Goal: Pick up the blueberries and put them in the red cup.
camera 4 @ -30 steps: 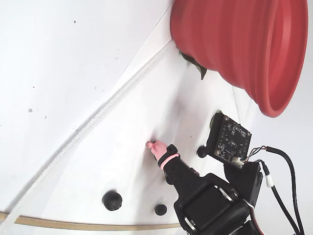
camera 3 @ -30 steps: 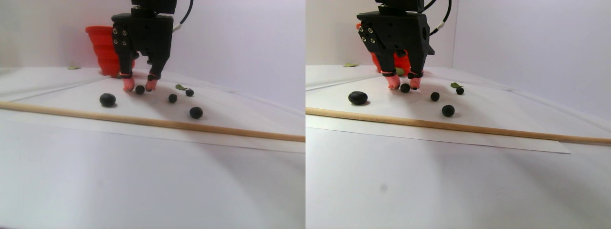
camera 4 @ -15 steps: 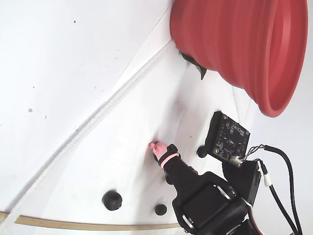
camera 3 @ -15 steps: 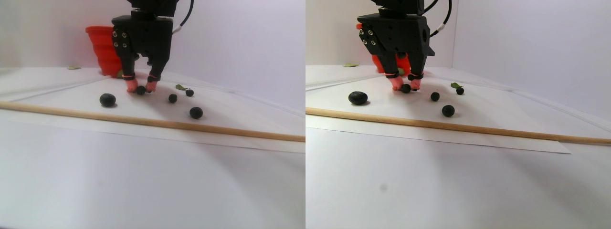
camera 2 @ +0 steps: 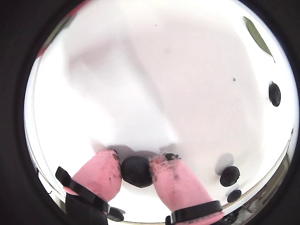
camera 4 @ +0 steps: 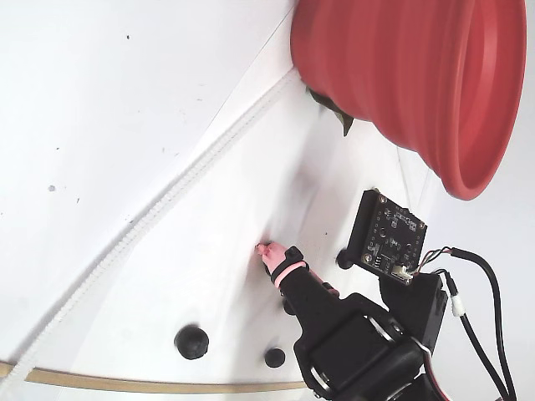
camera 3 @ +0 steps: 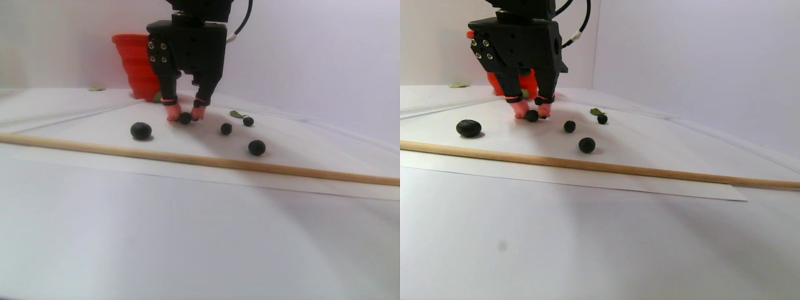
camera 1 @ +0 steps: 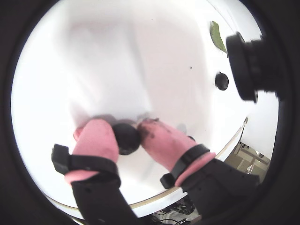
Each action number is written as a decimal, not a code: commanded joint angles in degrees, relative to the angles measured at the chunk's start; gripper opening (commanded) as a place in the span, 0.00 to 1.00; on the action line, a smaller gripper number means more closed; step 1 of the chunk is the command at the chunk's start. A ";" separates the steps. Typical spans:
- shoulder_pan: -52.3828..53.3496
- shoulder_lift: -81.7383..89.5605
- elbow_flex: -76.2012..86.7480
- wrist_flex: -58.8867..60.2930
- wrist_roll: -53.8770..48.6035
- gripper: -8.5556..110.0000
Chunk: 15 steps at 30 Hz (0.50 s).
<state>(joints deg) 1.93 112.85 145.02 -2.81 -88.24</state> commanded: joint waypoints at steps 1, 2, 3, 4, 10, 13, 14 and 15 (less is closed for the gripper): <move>1.67 5.01 -0.97 1.05 -0.35 0.17; 1.67 5.54 -0.97 1.41 -0.35 0.17; 1.67 6.15 -0.88 2.02 -0.35 0.17; 1.76 6.77 -0.88 2.55 -0.35 0.17; 1.67 10.20 -0.62 5.45 -0.62 0.17; 1.49 11.51 -0.62 6.77 -0.62 0.17; 1.41 11.95 -0.62 7.03 -0.70 0.17; 1.32 12.39 -0.62 7.47 -0.70 0.17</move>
<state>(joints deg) 2.29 119.27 145.11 3.96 -88.42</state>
